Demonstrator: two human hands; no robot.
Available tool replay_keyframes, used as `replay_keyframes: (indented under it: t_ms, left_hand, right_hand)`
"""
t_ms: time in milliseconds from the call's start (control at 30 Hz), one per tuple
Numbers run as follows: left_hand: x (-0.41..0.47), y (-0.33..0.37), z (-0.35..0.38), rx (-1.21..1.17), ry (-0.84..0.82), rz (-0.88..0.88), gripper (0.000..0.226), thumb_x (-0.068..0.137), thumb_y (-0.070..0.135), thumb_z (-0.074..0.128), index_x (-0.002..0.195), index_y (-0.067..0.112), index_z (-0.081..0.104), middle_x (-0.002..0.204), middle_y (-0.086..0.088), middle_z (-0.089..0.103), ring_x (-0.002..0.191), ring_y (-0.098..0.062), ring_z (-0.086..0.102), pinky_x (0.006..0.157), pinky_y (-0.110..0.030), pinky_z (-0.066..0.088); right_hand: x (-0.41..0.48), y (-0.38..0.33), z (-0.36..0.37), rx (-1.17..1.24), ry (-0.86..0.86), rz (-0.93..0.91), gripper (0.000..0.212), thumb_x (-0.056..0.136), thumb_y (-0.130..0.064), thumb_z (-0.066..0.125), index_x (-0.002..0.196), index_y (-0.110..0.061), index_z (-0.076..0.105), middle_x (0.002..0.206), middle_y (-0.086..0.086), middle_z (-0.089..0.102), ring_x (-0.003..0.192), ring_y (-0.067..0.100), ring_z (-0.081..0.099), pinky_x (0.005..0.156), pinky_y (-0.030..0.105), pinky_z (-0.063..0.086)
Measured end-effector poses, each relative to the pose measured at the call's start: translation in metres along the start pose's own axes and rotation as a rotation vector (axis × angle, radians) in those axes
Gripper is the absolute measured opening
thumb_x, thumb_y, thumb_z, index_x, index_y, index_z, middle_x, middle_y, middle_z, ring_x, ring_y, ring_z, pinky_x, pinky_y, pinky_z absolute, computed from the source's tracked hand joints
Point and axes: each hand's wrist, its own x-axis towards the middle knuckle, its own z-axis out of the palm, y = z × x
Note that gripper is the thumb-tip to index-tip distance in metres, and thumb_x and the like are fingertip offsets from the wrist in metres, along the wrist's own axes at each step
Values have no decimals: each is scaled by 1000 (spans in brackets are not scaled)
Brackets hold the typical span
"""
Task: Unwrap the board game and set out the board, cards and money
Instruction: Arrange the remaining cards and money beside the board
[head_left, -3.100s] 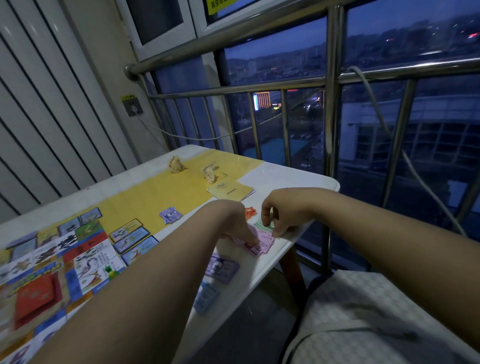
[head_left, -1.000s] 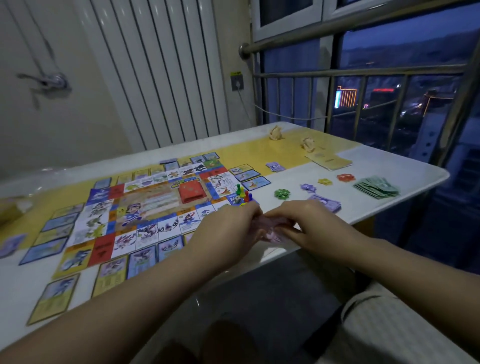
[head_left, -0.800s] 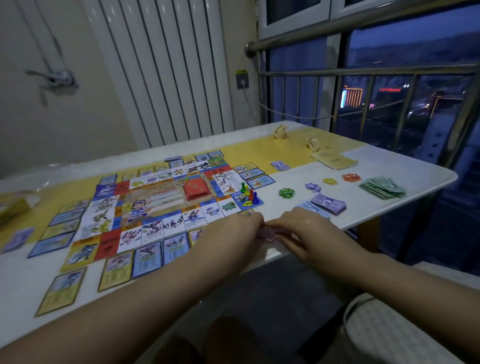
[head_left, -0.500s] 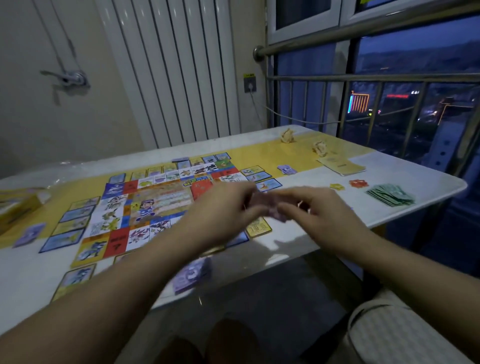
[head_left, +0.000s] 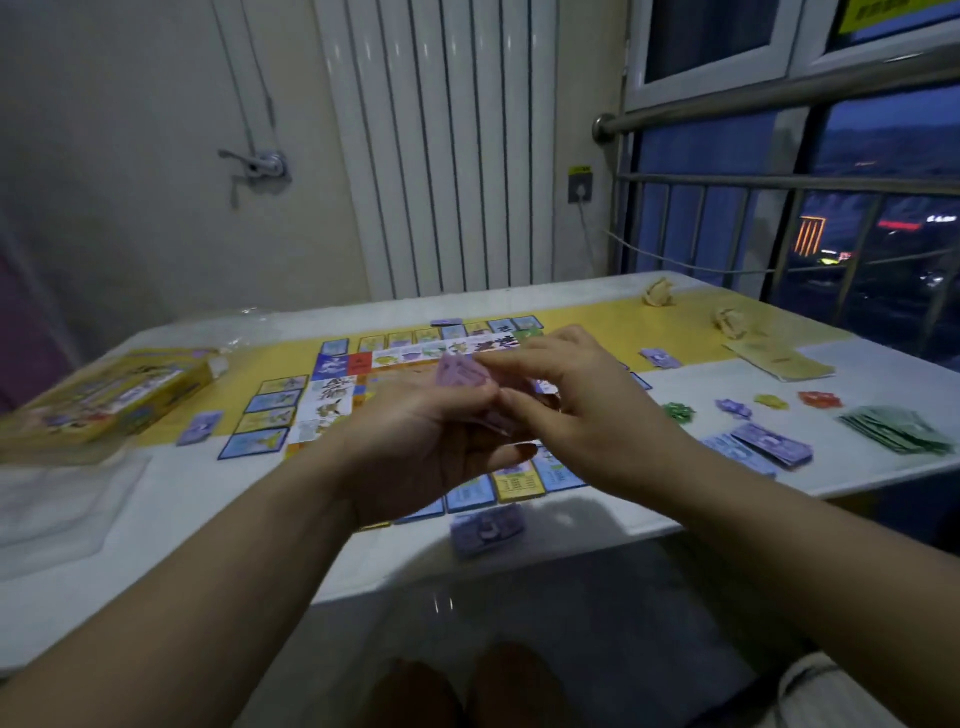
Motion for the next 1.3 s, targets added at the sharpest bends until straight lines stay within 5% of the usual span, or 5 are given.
replay_keyframes:
  t_ms: [267, 433, 600, 900, 1300]
  left_hand:
    - [-10, -9, -13, -140, 150, -18, 26, 92, -1, 36, 77, 2, 57, 68, -11, 60, 56, -14, 58, 62, -27, 55]
    - [-22, -7, -23, -342, 12, -37, 31, 81, 5, 40, 58, 5, 61, 58, -8, 56, 48, -13, 54, 57, -25, 53]
    - [-17, -14, -32, -391, 39, -24, 16, 83, 1, 39, 83, 2, 55, 81, -13, 55, 63, -13, 47, 69, -21, 43]
    - [-19, -38, -45, -172, 178, 87, 28, 94, -4, 43, 107, 10, 63, 95, -10, 73, 81, -18, 72, 66, -23, 58]
    - [-26, -46, -49, -96, 220, 47, 17, 95, 4, 47, 105, 6, 61, 91, -14, 73, 76, -18, 72, 63, -23, 59]
  right_hand:
    - [16, -13, 27, -291, -161, -142, 42, 73, -31, 54, 109, -12, 64, 94, 3, 65, 88, 24, 52, 79, 41, 45]
    - [22, -10, 31, -157, -180, -268, 42, 76, -24, 59, 115, -9, 67, 95, 4, 66, 86, 10, 50, 70, 14, 31]
    - [21, -1, 41, -133, -197, -268, 51, 83, -41, 57, 125, -14, 61, 104, -1, 62, 96, 6, 47, 80, 21, 36]
    - [15, 4, 43, 445, -203, 463, 19, 72, -25, 79, 78, -15, 63, 72, 5, 68, 66, 14, 63, 68, 32, 53]
    - [13, 5, 40, 391, -369, 546, 18, 89, -22, 62, 74, -13, 67, 53, -8, 60, 52, 2, 52, 60, 22, 44]
